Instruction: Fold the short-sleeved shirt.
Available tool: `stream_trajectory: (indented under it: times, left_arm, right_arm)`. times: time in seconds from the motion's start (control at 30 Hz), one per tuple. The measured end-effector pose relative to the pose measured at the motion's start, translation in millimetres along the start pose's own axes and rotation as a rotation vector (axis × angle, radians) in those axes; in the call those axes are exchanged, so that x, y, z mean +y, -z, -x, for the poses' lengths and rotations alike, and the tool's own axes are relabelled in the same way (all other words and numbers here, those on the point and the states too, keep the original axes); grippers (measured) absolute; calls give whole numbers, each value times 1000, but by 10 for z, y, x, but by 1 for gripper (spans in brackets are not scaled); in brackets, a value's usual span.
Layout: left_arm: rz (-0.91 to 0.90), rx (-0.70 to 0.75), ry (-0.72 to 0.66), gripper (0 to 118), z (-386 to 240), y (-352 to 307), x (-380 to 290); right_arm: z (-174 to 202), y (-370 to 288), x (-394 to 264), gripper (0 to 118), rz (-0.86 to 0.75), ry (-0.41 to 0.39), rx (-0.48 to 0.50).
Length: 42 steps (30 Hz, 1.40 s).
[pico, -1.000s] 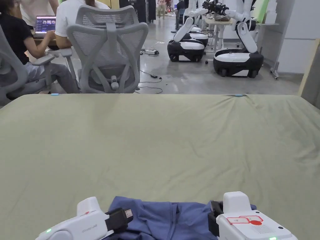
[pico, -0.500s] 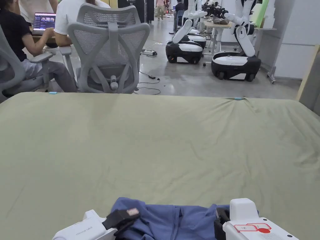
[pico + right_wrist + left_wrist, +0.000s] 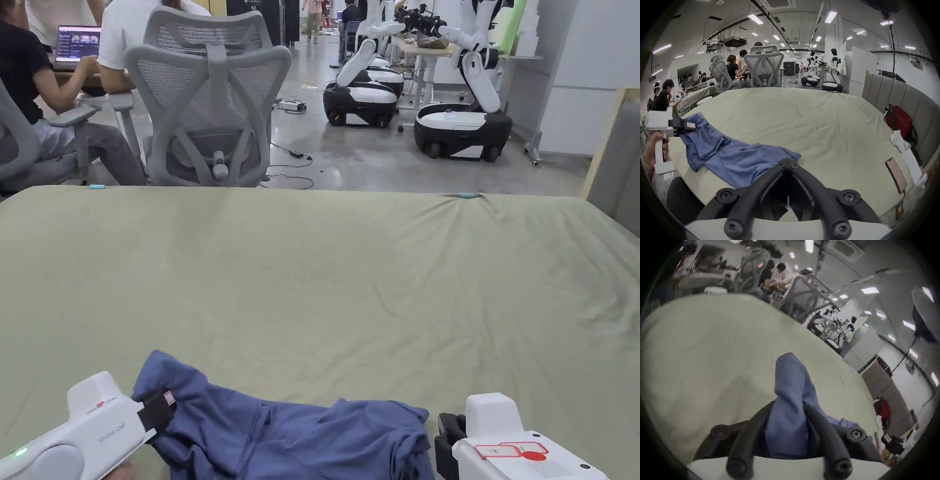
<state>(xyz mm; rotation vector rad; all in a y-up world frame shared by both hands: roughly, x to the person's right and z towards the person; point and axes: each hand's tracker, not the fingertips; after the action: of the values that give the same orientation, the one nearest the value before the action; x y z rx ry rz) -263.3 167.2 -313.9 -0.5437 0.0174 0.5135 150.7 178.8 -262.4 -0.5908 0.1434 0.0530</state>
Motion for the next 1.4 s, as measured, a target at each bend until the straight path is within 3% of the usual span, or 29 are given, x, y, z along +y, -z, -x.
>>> stream_trajectory:
  times: [0.17, 0.3, 0.53, 0.63, 0.73, 0.77, 0.83, 0.93, 1.0, 1.03, 1.1, 1.13, 1.27, 1.4]
  left_arm:
    - [-39, -77, 313, 13, -1092, -6, -344]
    - [54, -126, 555, 13, -1913, 248, -913]
    - [142, -77, 885, 14, -2478, 640, -1746]
    - [163, -89, 845, 23, -2419, 662, -1718]
    - [171, -179, 715, 78, -2360, 495, -1477]
    - [186, -266, 613, 90, -2327, 441, -1358]
    - [201, -315, 452, 91, -2261, 316, -1124]
    - [132, -290, 322, 91, -2101, 210, -856]
    - [150, -229, 273, 88, -1984, 284, -744]
    - [174, -202, 270, 79, -1941, 339, -729]
    - [251, -171, 256, 15, -1908, 482, -785]
    - [278, -164, 261, 0, -1902, 549, -843]
    - [402, -388, 208, 0, -2009, 720, -1186]
    - [506, -391, 303, 0, -2284, 816, -1628]
  right_arm:
    - [-229, -89, -108, 0, 5, 28, -24]
    - [-465, -170, -213, 0, 6, 49, -49]
    - [-731, -233, -316, 0, 6, 66, -52]
    - [-809, -229, -328, 0, 11, 75, -43]
    - [-818, -188, -295, 0, 29, 77, -15]
    - [-801, -170, -287, 0, 28, 73, -11]
    - [-767, -139, -261, 0, 32, 63, -1]
    - [-741, -121, -252, 0, 33, 58, 14]
    - [-745, -106, -258, 0, 36, 60, 21]
    - [-745, -102, -263, 0, 37, 62, 22]
    - [-754, -102, -274, 0, 41, 63, 21]
    - [-759, -103, -279, 0, 43, 64, 21]
    - [-803, -111, -299, 0, 46, 68, 15]
    - [-856, -141, -307, 0, 53, 69, -3]
